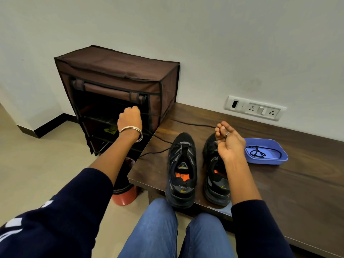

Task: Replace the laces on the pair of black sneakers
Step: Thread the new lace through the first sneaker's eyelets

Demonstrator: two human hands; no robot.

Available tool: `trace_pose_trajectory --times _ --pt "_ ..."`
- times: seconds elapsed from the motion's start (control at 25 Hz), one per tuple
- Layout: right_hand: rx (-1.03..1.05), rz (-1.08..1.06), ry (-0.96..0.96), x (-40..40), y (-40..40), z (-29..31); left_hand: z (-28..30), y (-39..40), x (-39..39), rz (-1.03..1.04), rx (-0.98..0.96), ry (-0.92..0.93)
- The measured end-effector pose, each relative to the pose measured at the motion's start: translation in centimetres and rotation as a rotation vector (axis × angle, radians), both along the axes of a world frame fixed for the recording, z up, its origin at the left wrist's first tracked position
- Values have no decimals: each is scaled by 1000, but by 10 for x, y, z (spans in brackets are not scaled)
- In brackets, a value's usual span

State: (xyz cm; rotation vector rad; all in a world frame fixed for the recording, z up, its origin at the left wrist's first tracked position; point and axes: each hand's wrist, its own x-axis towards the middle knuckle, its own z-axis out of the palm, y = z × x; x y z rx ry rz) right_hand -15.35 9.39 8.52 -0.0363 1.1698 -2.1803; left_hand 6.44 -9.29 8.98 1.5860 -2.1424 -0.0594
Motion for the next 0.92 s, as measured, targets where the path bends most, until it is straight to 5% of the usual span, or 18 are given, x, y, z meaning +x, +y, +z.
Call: trace_pose_trajectory --times 0.12,0.28,0.4,0.56,0.76,0.92 --pt "158 -14 111 0 -3 -17 -10 -15 -1 1 245 53" --pt "306 199 378 21 -15 -26 -20 2 -27 -515 310 -17" --pt "357 254 526 37 -25 -21 -17 33 -56 -835 312 139" --pt "496 129 714 38 -29 -13 -5 55 -79 -887 404 446" --pt "379 181 353 36 -30 -9 -10 65 -84 -737 427 660" --pt "356 217 266 32 -32 -23 -20 68 -82 -628 527 594"
